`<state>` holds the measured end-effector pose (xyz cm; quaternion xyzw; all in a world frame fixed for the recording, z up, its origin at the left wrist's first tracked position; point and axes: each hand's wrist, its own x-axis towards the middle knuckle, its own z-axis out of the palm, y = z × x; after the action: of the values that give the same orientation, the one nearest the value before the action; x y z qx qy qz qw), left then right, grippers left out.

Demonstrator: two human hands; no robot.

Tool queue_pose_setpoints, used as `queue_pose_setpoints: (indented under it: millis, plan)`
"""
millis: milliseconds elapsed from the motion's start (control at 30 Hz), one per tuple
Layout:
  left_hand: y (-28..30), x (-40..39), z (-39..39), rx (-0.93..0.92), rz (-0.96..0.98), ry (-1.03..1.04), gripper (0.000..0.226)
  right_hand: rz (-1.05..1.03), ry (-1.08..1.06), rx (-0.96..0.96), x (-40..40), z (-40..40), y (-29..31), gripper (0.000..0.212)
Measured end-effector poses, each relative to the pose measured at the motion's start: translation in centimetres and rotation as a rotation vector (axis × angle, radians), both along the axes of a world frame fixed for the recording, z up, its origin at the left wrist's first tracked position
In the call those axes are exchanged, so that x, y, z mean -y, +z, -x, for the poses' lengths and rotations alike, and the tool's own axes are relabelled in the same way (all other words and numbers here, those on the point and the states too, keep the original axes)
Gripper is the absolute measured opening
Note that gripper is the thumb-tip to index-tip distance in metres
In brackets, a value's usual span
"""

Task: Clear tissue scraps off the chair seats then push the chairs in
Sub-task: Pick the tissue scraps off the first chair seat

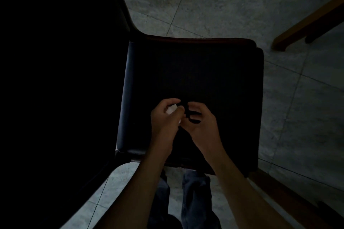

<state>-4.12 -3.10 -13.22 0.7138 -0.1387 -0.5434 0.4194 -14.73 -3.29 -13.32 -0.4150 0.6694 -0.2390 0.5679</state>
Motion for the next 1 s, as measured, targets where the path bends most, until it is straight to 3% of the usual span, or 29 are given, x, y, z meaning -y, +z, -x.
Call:
queue_pose_setpoints:
  millis: [167,400,600,1000]
  plan:
    - [-0.2,0.0,-0.5,0.199,0.01,-0.068,0.021,0.027,0.031,-0.085,0.3,1.0,0.1,0.043]
    - [0.5,-0.5,-1.7,0.677,0.077,-0.421,0.02,0.167,0.27,-0.416,1.2,2.4,1.5,0.051]
    - [4.9,-0.5,-2.4,0.764,0.101,-0.429,0.025,0.311,0.491,-0.637,2.0,2.9,6.5,0.061]
    - [22.8,-0.6,-3.4,0.874,0.21,-0.448,0.036,0.51,0.483,-0.721,3.2,1.3,24.1,0.064]
